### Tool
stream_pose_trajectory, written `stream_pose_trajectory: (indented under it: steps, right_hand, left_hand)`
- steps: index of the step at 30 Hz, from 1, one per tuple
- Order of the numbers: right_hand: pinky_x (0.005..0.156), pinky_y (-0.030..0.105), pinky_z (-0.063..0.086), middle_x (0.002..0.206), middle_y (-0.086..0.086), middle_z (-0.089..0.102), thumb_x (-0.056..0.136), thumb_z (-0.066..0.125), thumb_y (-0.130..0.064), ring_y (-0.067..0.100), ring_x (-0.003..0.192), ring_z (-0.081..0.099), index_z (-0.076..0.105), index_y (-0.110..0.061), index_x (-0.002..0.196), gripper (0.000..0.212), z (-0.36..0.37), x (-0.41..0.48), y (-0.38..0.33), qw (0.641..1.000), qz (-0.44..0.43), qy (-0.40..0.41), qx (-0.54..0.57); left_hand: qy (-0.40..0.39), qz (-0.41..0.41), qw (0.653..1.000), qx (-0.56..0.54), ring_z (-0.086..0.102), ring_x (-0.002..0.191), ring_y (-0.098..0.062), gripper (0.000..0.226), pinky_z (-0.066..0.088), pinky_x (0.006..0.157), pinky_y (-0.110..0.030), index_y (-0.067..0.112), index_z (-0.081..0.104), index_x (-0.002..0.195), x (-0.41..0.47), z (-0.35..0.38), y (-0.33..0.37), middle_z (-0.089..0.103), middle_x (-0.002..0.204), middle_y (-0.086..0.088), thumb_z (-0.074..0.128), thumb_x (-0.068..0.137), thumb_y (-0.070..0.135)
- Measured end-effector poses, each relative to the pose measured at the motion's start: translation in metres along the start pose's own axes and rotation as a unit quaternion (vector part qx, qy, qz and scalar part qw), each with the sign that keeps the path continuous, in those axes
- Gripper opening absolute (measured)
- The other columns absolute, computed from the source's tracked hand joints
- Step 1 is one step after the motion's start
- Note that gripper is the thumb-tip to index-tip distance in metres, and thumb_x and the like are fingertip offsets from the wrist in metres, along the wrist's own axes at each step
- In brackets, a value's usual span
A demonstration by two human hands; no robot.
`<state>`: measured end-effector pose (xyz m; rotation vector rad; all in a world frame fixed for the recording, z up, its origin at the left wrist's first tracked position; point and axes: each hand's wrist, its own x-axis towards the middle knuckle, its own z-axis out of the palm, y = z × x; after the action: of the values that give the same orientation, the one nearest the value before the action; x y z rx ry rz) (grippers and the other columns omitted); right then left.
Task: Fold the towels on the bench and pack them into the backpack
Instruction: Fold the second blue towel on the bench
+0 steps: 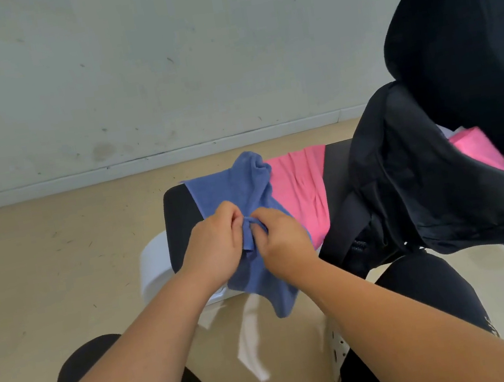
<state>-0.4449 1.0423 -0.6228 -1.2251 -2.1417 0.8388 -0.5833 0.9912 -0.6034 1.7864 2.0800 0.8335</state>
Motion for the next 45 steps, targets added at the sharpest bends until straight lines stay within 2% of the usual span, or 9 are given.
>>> stream_pose_trajectory:
  steps: [5,10,14,18,24,30,36,42,45]
  right_hand:
    - [0.068,0.040,0.047,0.079,0.012,0.060,0.099,0.043,-0.014,0.011,0.070,0.049,0.054,-0.007,0.090,0.016,-0.018,0.003,-0.014,0.986,0.083,-0.012,0.147]
    - [0.073,0.030,0.044,0.080,0.001,0.052,0.100,0.048,-0.024,0.009,0.075,0.050,0.052,-0.004,0.091,0.022,-0.047,0.001,-0.043,0.954,0.097,-0.047,0.279]
    - [0.069,0.032,0.050,0.090,0.008,0.061,0.084,0.074,-0.041,0.011,0.076,0.057,0.051,-0.011,0.102,0.042,-0.059,-0.003,-0.057,0.986,0.071,-0.073,0.135]
    - [0.059,0.030,0.039,0.075,-0.001,0.055,0.092,0.052,-0.014,0.018,0.068,0.049,0.045,-0.019,0.089,0.008,-0.069,-0.005,-0.064,0.997,0.053,-0.027,0.056]
    - [0.071,0.028,0.050,0.093,-0.009,0.067,0.083,0.051,-0.007,0.014,0.084,0.062,0.062,-0.021,0.107,0.030,-0.096,-0.005,-0.072,0.999,0.018,0.020,-0.029]
    - [0.059,0.030,0.041,0.077,-0.001,0.063,0.081,0.053,-0.009,0.024,0.078,0.058,0.058,-0.025,0.071,0.020,-0.124,-0.005,-0.052,0.983,0.052,0.008,-0.176]
    - [0.050,0.027,0.035,0.070,0.008,0.059,0.079,0.048,-0.003,0.029,0.065,0.055,0.057,-0.010,0.068,0.016,-0.123,-0.007,-0.002,0.962,0.127,-0.038,-0.239]
    - [0.062,0.041,0.049,0.070,0.013,0.063,0.087,0.054,-0.011,0.039,0.071,0.063,0.061,-0.006,0.069,0.019,-0.109,-0.009,0.027,0.988,0.144,-0.048,-0.037]
    - [0.071,0.037,0.046,0.080,0.006,0.064,0.087,0.059,-0.030,0.023,0.074,0.056,0.068,0.001,0.090,0.033,-0.101,0.002,0.028,0.977,0.167,-0.034,0.129]
  left_hand:
    - [0.002,0.019,0.993,-0.119,0.055,0.101,-0.002,0.035,0.045,0.086,-0.021,0.025,0.058,0.119,-0.011,-0.013,-0.004,0.059,0.109,0.016,0.068,0.086,0.022]
    - [0.034,0.013,0.990,-0.138,0.056,0.081,-0.010,0.007,0.046,0.074,-0.028,0.023,0.060,0.089,-0.010,-0.026,0.003,0.061,0.083,0.009,0.057,0.095,0.021]
    - [0.089,-0.018,0.974,-0.206,0.051,0.064,-0.007,0.017,0.039,0.059,-0.018,0.028,0.054,0.085,-0.007,-0.048,0.021,0.060,0.073,0.009,0.052,0.095,0.014]
    - [0.080,0.008,0.978,-0.194,0.055,0.068,-0.020,0.011,0.044,0.064,-0.032,0.024,0.057,0.085,-0.006,-0.076,0.040,0.065,0.075,0.001,0.052,0.088,0.015]
    - [0.081,0.010,0.987,-0.135,0.044,0.051,-0.008,0.012,0.035,0.049,-0.020,0.022,0.065,0.074,-0.016,-0.125,0.064,0.060,0.059,0.000,0.066,0.083,0.016]
    - [0.158,-0.051,0.978,-0.126,0.055,0.065,-0.016,0.012,0.043,0.063,-0.029,0.015,0.074,0.077,-0.025,-0.157,0.049,0.065,0.068,-0.006,0.071,0.084,0.025]
    - [0.194,-0.222,0.950,-0.106,0.025,0.056,-0.022,0.041,0.020,0.056,-0.034,0.016,0.032,0.054,-0.044,-0.121,-0.018,0.025,0.051,0.000,0.060,0.081,0.025]
    - [0.156,-0.307,0.937,-0.053,0.029,0.059,-0.025,0.044,0.023,0.056,-0.033,0.019,0.027,0.056,-0.057,-0.086,-0.062,0.028,0.054,-0.003,0.054,0.090,0.027]
    - [0.143,-0.298,0.943,-0.018,0.033,0.055,-0.028,0.048,0.024,0.053,-0.033,0.016,0.031,0.054,-0.048,-0.076,-0.065,0.034,0.052,-0.006,0.054,0.094,0.029]
